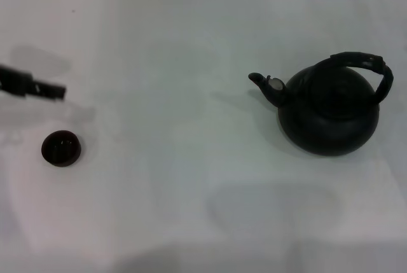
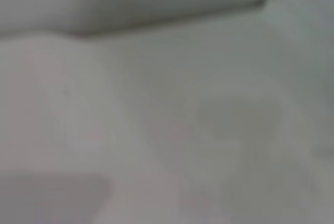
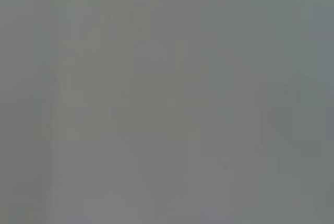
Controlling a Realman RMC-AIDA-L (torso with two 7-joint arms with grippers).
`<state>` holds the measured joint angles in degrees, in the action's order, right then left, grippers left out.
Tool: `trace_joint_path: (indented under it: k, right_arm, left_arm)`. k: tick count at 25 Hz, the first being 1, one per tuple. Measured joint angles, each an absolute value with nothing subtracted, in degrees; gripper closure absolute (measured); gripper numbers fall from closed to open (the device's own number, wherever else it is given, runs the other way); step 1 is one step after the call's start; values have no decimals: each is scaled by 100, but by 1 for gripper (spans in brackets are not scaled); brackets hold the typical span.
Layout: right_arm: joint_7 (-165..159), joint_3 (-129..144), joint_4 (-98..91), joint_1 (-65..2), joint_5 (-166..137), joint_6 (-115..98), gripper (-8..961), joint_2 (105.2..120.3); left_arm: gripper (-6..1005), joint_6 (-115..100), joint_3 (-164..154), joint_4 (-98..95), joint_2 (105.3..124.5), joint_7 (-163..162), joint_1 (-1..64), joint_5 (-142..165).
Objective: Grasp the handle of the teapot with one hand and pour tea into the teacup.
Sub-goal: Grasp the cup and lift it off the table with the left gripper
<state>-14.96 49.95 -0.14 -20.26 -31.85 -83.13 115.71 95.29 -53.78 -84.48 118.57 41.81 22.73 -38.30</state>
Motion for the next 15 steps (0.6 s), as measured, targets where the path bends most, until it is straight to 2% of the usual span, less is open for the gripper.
trace_joint_path:
  k: [11, 15]
  right_arm:
    - [-1503, 4992, 29, -1968, -3181, -8381, 68, 11572]
    - [-1496, 4992, 56, -1950, -3181, -8386, 68, 11566]
  left_arm:
    - [184, 9586, -6806, -8502, 11887, 3635, 2180, -3179]
    - [134, 9641, -6813, -8505, 11890, 3543, 2175, -3194]
